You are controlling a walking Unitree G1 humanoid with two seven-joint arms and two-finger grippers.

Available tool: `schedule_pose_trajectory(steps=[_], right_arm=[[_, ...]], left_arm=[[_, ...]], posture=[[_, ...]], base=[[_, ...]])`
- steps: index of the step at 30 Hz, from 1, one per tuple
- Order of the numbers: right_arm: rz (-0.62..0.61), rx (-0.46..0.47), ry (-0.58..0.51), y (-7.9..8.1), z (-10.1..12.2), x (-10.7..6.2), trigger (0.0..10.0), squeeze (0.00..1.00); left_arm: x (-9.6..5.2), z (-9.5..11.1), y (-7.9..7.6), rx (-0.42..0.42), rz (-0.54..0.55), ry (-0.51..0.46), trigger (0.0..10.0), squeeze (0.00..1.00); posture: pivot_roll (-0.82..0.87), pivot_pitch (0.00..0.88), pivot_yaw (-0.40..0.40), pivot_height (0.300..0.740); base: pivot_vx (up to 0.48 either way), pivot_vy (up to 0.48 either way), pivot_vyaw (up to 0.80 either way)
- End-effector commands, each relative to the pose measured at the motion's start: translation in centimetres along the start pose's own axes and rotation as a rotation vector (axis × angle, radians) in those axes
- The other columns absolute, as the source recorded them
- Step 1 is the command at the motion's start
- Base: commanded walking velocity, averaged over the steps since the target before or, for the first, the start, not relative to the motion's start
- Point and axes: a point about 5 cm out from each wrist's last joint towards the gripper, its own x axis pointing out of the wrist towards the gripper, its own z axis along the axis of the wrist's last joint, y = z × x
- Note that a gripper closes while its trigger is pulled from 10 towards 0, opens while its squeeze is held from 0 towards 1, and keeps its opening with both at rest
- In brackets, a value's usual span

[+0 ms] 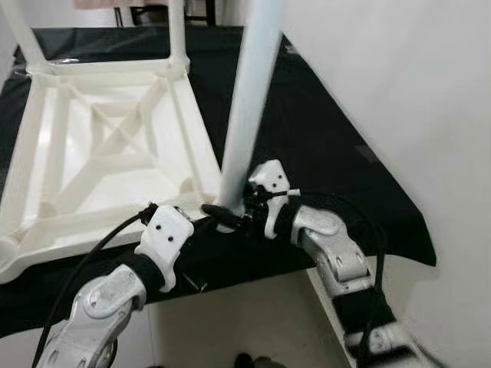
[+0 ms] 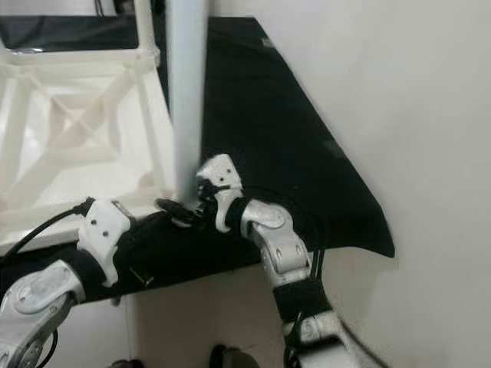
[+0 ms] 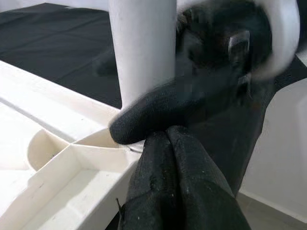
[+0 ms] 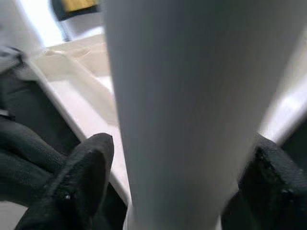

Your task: Building children table

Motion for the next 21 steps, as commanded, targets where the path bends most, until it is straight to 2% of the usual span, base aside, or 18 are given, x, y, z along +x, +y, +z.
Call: schedule_pose_trajectory(steps=[1,2,3,8,14,15,16,17,21], right_arm=[[0.166,-0.007,-0.020,1.4,-0.2,1.1,10.0,0.00],[0.166,-0.007,-0.020,1.4,-0.2,1.1,10.0,0.00],[0.265,-0.007,-0.014,1.6,-0.2,1.3,10.0,0.00],[0.304,-0.013,0.008,1.2,-0.3,1.6,10.0,0.00],[0.446,-0.002,0.050,-0.3,0.1,1.7,10.0,0.00],[0.455,-0.001,0.052,-0.6,0.2,1.8,2.6,0.00],[0.458,-0.001,0.052,-0.7,0.2,1.9,2.6,0.00],[0.462,0.009,0.052,-0.8,0.2,1.9,0.0,0.00],[0.474,0.019,0.056,-0.9,-0.1,1.8,0.0,0.00]], left_arm=[[0.1,-0.4,-0.4,-0.021,-0.019,0.017,10.0,0.00],[0.1,-0.4,-0.4,-0.021,-0.019,0.017,10.0,0.00],[0.1,-0.4,-0.3,-0.015,-0.012,0.017,10.0,0.00],[0.0,-0.3,-0.2,-0.011,-0.005,0.017,10.0,0.00],[-0.1,-0.3,-0.3,-0.011,-0.002,0.018,10.0,0.00],[-0.1,-0.3,-0.3,-0.011,-0.003,0.018,10.0,0.00],[-0.1,-0.3,-0.3,-0.011,-0.003,0.018,10.0,0.00],[-0.1,-0.3,-0.3,-0.011,-0.003,0.018,10.0,0.00],[-0.1,-0.3,-0.4,-0.012,-0.001,0.018,10.0,0.00]], posture=[[0.10,0.217,-0.164,0.740],[0.10,0.217,-0.164,0.740],[0.11,0.215,-0.165,0.740],[0.11,0.217,-0.167,0.740],[0.12,0.220,-0.170,0.740],[0.12,0.222,-0.173,0.740],[0.12,0.222,-0.173,0.740],[0.12,0.224,-0.174,0.740],[0.12,0.225,-0.173,0.740]], base=[[0.000,0.000,0.00],[0.000,0.000,0.00],[0.000,0.000,0.00],[0.000,0.000,0.00],[0.000,0.000,0.00],[0.000,0.000,0.00],[0.000,0.000,0.00],[0.000,0.000,0.00],[0.000,0.000,0.00]])
